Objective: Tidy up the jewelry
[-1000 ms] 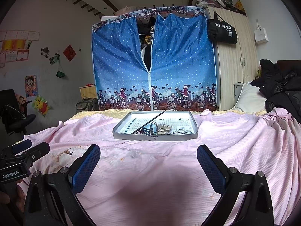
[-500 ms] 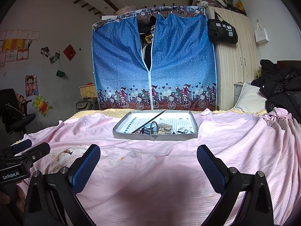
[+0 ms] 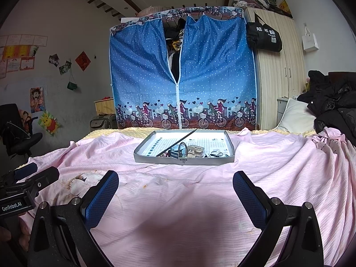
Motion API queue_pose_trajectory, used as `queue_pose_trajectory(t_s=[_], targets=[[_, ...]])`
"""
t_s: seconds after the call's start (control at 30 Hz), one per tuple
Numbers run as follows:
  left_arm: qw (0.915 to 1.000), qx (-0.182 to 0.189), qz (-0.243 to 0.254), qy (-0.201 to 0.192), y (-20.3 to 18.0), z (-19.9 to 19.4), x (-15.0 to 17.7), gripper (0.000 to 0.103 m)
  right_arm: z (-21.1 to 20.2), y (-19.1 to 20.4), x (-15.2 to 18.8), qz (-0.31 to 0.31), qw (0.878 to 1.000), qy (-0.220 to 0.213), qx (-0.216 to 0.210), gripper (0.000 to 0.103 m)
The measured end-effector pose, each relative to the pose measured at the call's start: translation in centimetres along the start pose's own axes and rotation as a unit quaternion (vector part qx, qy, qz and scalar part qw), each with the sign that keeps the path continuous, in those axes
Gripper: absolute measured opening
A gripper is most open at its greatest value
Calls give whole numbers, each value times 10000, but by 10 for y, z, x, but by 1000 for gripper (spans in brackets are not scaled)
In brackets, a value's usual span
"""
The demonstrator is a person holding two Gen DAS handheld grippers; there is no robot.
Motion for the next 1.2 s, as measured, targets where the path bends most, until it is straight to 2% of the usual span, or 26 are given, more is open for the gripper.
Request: queue_pose_trajectory(t_s=[0.97,1.0,1.2], targets=[[10000,-8,-2,0,0,0,0,101,0,1,2,-20,10000,27,-18,103],[10000,-56,-12,-15,1,-1,-1,101,-1,1,2,-21,10000,30,-18,103],[9952,-946,-100,-243,19,-8,-9,101,0,1,1,-21,10000,28,-17,103]])
Point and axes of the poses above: each gripper's, at about its wrist camera, not at the fingertips, and z roughly the way its jaws point, y to its left, x to its underside, the point moved 9 cm from there along z, roughly the way its jaws point, and after that the axes turned 6 degrees about -z, right-handed, at the moved point
